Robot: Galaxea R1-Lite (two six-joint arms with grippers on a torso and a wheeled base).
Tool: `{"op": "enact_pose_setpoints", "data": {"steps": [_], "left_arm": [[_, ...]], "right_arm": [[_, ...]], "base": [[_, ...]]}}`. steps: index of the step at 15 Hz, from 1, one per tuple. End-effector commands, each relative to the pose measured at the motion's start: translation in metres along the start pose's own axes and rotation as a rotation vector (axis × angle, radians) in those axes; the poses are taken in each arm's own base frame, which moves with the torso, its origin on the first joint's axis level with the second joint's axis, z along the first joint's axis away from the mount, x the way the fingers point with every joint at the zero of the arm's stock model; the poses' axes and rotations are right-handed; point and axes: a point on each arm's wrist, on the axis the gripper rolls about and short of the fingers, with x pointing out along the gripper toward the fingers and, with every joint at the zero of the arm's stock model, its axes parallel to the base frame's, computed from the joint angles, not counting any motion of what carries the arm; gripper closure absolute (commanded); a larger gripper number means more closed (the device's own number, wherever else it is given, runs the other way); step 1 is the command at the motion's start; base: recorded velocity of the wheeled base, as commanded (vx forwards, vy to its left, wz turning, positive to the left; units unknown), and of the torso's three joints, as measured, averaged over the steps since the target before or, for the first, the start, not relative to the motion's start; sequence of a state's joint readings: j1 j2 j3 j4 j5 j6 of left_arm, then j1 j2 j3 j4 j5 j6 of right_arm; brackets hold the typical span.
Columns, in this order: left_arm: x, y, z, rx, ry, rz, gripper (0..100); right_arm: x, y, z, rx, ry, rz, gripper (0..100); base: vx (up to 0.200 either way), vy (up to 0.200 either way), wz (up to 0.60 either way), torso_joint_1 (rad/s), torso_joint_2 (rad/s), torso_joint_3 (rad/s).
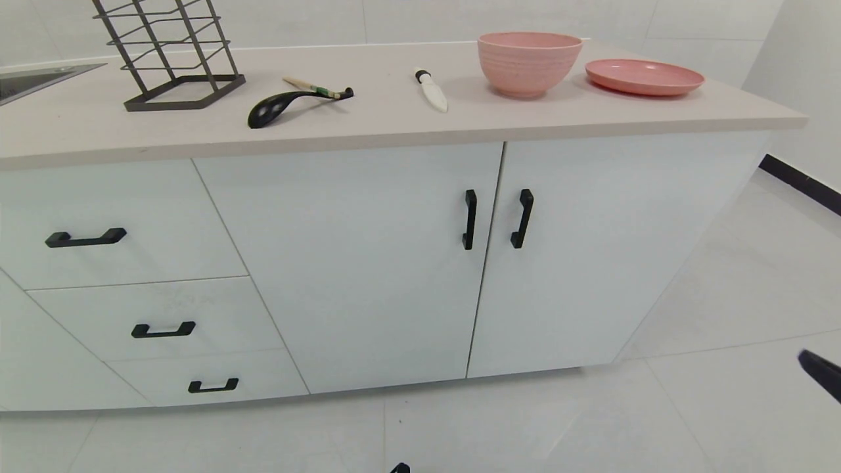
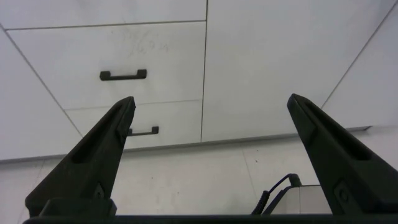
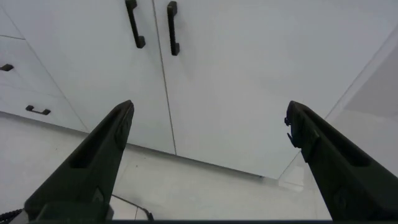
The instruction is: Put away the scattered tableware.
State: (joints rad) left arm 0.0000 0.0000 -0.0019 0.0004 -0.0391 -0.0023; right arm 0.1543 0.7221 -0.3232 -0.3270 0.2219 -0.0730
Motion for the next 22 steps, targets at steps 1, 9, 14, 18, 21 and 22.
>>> {"op": "enact_pose_setpoints", "data": {"steps": [1,9,14,18,21,22], "left_arm": [[0.000,0.000,0.000,0.002,0.001,-0.001,0],[0.000,0.000,0.000,0.001,0.001,-0.001,0],[0.000,0.000,0.000,0.005,0.000,-0.005,0],[0.000,0.000,0.001,0.012,-0.014,-0.016,0],[-0.008,-0.002,0.048,0.026,-0.390,-0.047,0],[-0.004,-0.002,0.070,0.032,-0.416,-0.078,0]], "right_arm": [[0.077,-0.013,-0.005,-0.003,0.101,0.084,0],[0.203,-0.005,-0.051,-0.060,0.055,0.366,0],[0.243,0.003,-0.054,-0.119,-0.026,0.421,0],[0.254,0.008,-0.049,-0.153,-0.075,0.460,0],[0.249,0.009,-0.048,-0.157,-0.076,0.468,0],[0.248,0.010,-0.044,-0.163,-0.090,0.472,0]], "base": [[0.000,0.000,0.00,0.000,0.00,0.000],[0.000,0.000,0.00,0.000,0.00,0.000],[0.000,0.000,0.00,0.000,0.00,0.000],[0.000,0.000,0.00,0.000,0.00,0.000],[0.000,0.000,0.00,0.000,0.00,0.000],[0.000,0.000,0.00,0.000,0.00,0.000]]}}
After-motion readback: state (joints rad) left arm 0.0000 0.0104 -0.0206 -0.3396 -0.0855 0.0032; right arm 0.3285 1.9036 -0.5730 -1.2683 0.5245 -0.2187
